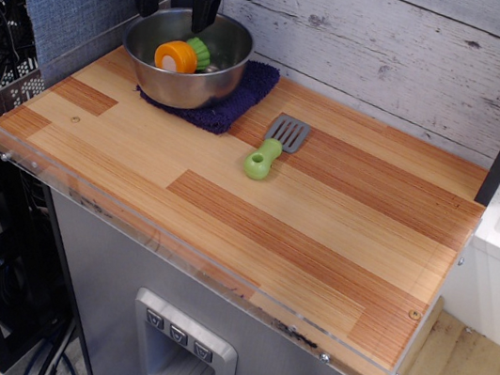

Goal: Move the carrot from left side to right side

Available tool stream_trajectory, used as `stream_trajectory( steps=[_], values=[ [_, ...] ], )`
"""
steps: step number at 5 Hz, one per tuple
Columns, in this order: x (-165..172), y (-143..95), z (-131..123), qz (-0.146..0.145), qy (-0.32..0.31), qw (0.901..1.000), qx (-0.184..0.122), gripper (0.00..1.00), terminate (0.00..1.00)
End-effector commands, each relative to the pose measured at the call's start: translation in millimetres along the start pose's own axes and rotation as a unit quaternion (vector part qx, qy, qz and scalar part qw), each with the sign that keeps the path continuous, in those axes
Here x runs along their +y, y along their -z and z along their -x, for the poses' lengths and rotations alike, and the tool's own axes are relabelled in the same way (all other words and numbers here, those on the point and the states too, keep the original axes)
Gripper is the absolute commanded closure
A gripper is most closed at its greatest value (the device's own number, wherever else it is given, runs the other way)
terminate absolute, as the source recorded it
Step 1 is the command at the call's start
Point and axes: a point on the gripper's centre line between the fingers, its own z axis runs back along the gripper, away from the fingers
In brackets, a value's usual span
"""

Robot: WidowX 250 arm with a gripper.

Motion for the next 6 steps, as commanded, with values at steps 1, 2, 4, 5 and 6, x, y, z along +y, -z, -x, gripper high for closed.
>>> stream_trajectory(
  steps=[1,2,4,5,6],
  values=[
    [-3,-2,0,-0.004,0.005,1.0,-0.002,0.0,0.0],
    [-10,5,4,-0.013,0.011,0.9999,0.0,0.0,0.0],
    [-20,17,7,-0.03,0.015,0.9994,0.009,0.0,0.0],
    [-19,12,7,-0.029,0.008,0.9995,-0.002,1.0,0.0],
    [-16,5,6,-0.027,0.002,0.9996,-0.01,1.0,0.0]
  ],
)
